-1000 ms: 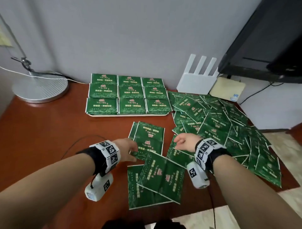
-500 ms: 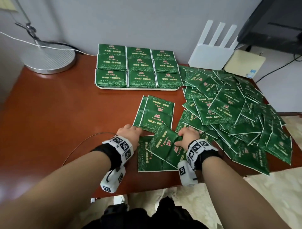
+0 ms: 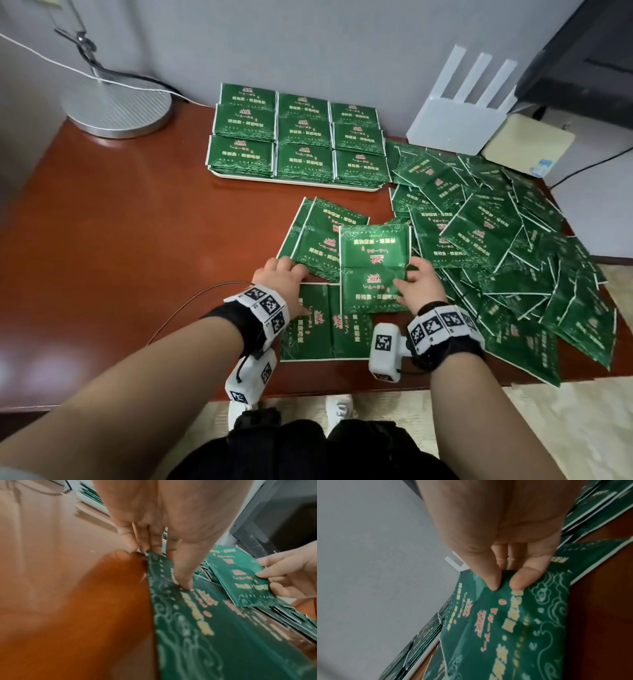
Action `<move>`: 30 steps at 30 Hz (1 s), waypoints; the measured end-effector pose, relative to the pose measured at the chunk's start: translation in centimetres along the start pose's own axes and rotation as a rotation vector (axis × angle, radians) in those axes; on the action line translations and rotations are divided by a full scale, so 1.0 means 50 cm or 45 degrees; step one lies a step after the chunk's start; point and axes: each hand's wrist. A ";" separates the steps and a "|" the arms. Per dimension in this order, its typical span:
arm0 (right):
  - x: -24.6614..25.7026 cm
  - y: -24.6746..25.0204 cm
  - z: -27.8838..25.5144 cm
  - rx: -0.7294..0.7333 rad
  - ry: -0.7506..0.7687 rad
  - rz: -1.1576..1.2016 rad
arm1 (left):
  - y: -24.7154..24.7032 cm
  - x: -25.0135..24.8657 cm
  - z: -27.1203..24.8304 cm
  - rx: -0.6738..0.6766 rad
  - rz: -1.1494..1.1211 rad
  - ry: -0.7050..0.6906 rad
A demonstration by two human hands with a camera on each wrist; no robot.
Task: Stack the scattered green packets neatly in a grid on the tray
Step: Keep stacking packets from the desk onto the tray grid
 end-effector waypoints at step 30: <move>0.049 0.003 0.096 0.314 0.521 -0.457 | 0.075 0.078 -0.053 -0.156 -0.644 0.775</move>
Point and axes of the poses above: each hand's wrist, its own z-axis towards the middle knuckle, its own y-axis out of the back of the hand, x = y × z, and after that the axes turned 14 degrees about -z, right-handed
